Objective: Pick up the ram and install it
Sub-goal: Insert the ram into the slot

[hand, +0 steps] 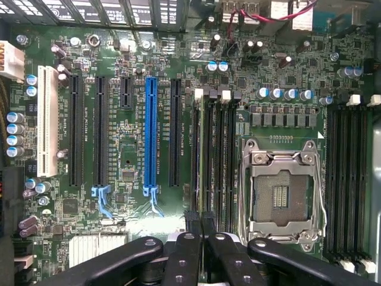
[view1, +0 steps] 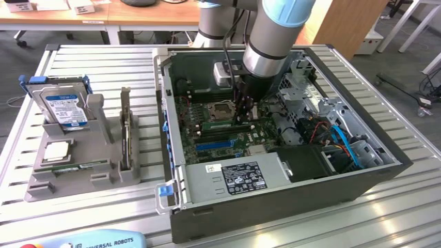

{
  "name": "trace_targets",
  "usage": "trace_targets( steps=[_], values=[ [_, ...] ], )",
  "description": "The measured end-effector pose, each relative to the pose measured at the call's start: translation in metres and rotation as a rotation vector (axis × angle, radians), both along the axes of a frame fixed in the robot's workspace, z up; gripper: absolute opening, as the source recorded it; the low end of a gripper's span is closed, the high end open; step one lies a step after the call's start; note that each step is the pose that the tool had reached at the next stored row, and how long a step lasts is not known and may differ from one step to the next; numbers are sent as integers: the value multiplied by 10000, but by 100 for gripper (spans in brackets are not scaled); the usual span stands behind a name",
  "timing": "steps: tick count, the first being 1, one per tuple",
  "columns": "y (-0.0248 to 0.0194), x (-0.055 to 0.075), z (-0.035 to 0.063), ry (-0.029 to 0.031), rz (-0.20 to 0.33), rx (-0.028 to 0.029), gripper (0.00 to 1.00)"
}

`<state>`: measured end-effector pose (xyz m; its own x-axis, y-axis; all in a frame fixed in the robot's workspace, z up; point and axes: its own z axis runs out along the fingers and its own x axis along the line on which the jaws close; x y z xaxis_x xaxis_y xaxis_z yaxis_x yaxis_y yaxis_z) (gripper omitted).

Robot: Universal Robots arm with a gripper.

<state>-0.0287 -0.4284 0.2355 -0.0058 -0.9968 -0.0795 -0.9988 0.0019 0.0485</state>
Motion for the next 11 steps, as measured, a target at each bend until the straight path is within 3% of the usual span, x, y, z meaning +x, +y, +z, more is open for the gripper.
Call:
trace_targets(
  steps=[11],
  values=[
    [0, 0, -15, 0, -97, -1, 12]
  ],
)
